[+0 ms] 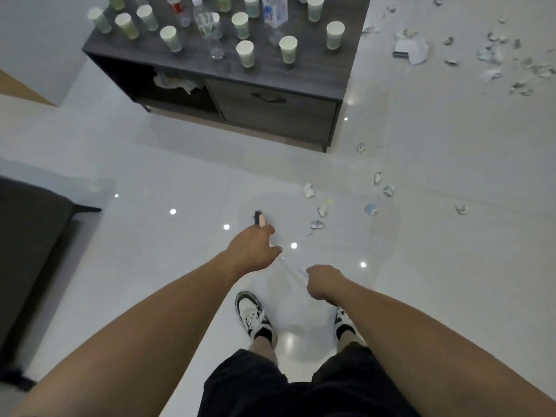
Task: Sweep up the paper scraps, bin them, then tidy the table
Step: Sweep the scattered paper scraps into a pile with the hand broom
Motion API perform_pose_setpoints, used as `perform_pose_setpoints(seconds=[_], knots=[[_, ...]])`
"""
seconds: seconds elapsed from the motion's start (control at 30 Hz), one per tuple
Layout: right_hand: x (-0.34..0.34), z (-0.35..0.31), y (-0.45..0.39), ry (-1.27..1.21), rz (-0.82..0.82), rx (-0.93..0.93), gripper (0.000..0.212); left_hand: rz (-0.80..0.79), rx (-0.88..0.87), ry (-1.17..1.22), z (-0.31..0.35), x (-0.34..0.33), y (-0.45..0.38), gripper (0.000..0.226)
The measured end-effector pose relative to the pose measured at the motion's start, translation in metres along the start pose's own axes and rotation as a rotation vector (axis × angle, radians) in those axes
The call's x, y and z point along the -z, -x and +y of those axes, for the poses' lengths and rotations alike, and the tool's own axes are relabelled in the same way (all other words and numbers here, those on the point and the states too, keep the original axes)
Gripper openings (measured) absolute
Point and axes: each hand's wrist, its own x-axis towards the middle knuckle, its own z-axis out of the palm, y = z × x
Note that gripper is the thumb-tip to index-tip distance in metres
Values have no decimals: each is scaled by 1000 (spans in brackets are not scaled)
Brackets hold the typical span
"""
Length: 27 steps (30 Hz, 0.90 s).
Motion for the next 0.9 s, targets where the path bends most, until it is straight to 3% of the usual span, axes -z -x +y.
perform_pose_setpoints(seconds=[0.17,0.47,0.63,0.9], knots=[[27,66,-17,242,5,98,34,-34,69,12,47,-30,-6,50],[147,188,11,275,179,-139,25,0,-39,12,148,-32,-43,58],[170,173,22,225,192,-104,27,9,-18,-15,156,-4,-63,56],[194,63,-27,139,131,72,38,41,1,25,111,45,-114,54]])
